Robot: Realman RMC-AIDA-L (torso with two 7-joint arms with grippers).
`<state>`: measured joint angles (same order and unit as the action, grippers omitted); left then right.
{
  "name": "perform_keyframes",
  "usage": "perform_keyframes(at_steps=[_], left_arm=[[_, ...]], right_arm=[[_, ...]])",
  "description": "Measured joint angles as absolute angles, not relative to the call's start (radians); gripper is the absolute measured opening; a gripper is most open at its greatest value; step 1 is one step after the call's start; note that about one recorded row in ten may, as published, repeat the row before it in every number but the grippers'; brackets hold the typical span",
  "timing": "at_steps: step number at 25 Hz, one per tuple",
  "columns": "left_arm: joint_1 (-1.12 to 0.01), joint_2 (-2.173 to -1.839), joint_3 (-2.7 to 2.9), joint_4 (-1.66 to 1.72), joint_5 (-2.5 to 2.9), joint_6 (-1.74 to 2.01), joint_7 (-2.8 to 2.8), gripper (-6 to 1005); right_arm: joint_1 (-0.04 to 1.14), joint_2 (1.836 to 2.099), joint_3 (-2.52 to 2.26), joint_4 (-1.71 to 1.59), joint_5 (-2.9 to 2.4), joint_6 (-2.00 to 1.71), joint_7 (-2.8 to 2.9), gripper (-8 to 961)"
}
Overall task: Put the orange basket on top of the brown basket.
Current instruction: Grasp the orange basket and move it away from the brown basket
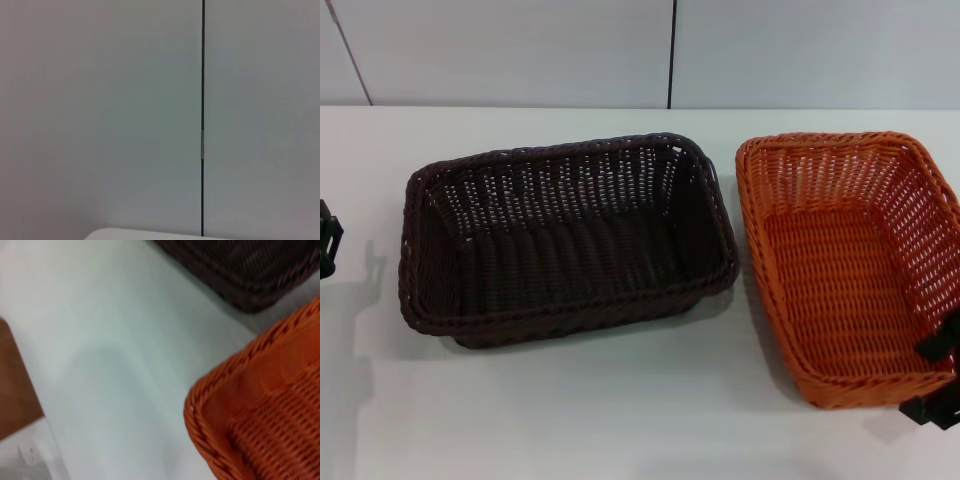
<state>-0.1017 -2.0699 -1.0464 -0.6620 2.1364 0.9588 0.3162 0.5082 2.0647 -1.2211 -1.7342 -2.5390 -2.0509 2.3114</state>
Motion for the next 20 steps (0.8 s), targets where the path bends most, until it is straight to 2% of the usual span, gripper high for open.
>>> perform_keyframes(at_steps=[20], left_arm=[[-0.104,-2.068,-1.035,-0.662,2.137,0.947,0.315,813]], right_arm=[[0.519,2.071,-1.380,-1.521,-2.646,-1.833,2.309,702]])
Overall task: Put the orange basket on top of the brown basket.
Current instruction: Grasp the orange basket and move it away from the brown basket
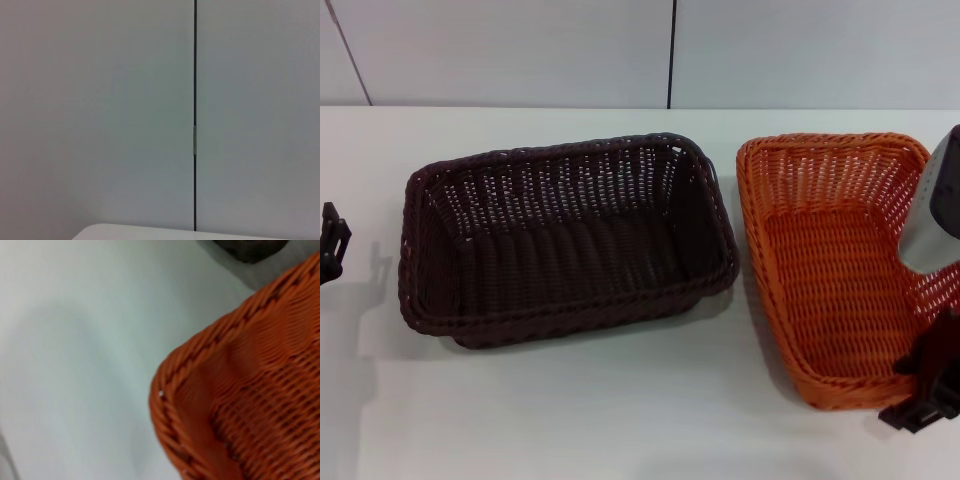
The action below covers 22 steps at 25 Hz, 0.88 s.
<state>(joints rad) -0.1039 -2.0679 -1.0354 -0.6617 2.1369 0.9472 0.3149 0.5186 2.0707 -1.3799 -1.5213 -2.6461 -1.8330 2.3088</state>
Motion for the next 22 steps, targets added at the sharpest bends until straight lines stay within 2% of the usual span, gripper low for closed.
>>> perform_keyframes(at_steps=[2,13,18,22], left_arm=[[-0.104,-2.068,-1.035,-0.662,2.137,0.947,0.315,813],[-0.111,-2.066,-1.037,-0.647,2.137,0.943,0.314,813],[-0.111,-2.064,-1.039,-0.647,2.137,0.943,0.314,813],[-0.111,-2.064,-1.039,-0.647,2.137,0.944,0.314,813]], right_arm=[[0.519,2.071,-1.378,-1.525,-2.649,-1.830,2.311,702],[0.518,2.073,-1.401,-1.542,-2.662,-1.804,2.319,311],[0.510,2.074,-1.399,-1.640,-2.678,-1.804,2.370,252],[0.506,2.074,-1.395,-1.769,-2.710,-1.806,2.411,248]])
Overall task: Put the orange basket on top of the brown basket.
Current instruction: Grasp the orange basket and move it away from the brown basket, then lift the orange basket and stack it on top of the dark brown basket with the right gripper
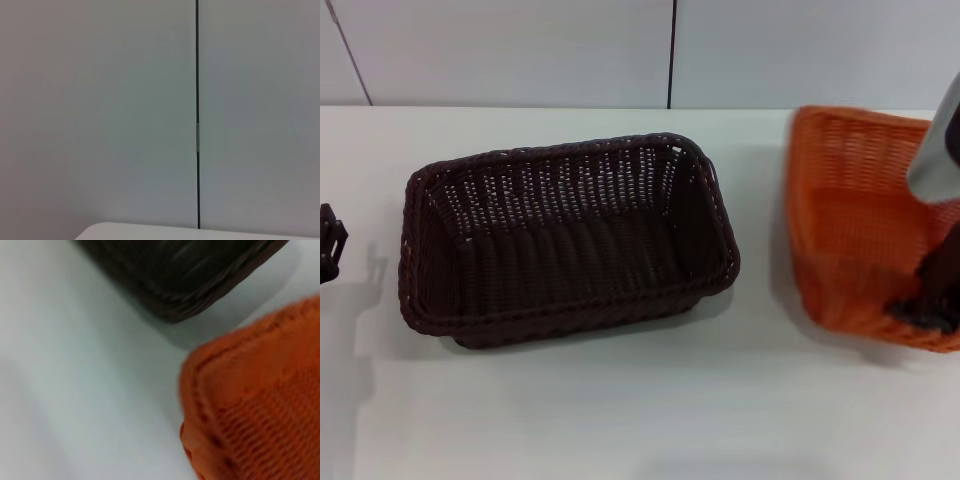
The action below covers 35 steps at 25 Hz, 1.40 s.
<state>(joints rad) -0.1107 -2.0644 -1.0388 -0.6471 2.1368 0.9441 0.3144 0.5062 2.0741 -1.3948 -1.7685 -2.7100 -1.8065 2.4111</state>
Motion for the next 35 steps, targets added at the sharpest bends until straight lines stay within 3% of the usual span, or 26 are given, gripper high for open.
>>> perform_keyframes(at_steps=[12,19,26,31,35], left_arm=[[-0.111,-2.065,-1.044,-0.642,2.137,0.949,0.314,813],[-0.126,-2.065,-1.046,-0.605,2.135,0.943,0.262,813],[-0.126,-2.066,-1.045,-0.586,2.135,0.964,0.232,813],[-0.120,-2.066,-1.045,-0.592,2.135,0.970,0.225,813],[-0.126,-2.068,-1.039,-0.590,2.135,0.970,0.225,813]], right_arm=[[0.569,2.074,-1.452,-1.994,-2.796,-1.792,2.432,214],[0.562,2.074,-1.629,-2.011,-2.843,-1.612,2.130,213],[0.581,2.052,-1.724,-2.021,-2.801,-1.563,1.842,213],[0.532,2.027,-1.737,-2.052,-2.734,-1.545,1.601,212],[0.452,2.050,-1.750,-2.054,-2.724,-1.465,1.409,212]])
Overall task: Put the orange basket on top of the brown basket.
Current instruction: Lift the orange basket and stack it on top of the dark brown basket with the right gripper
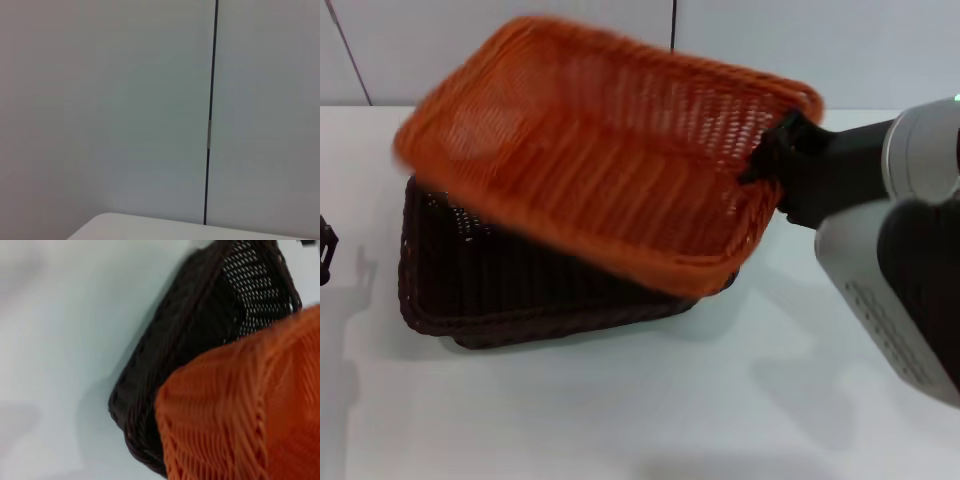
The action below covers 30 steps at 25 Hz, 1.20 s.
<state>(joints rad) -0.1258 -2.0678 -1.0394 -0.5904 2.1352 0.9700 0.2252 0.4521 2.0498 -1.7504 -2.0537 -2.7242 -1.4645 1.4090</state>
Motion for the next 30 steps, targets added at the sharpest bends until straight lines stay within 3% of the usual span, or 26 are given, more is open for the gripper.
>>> perform_keyframes(at_steps=[3,18,30], left_arm=[[-0.129,-2.069,-1.037,-0.592,2.135,0.967,0.225,813],[-0.135,-2.071,-1.016,-0.601,2.135,0.964,0.225,813],[-0.141,-2.069,-1.017,-0.607,2.135,0.963,0.227,813]], right_arm=[[0.393,2.075,-1.765,-2.034,-2.739,-1.365,1.258,212],[0.436,2.073,-1.832,-1.820,-2.842,-1.145,1.223,212],[0.383,2.069,-1.868,-1.836,-2.840,-1.082,1.316,207]])
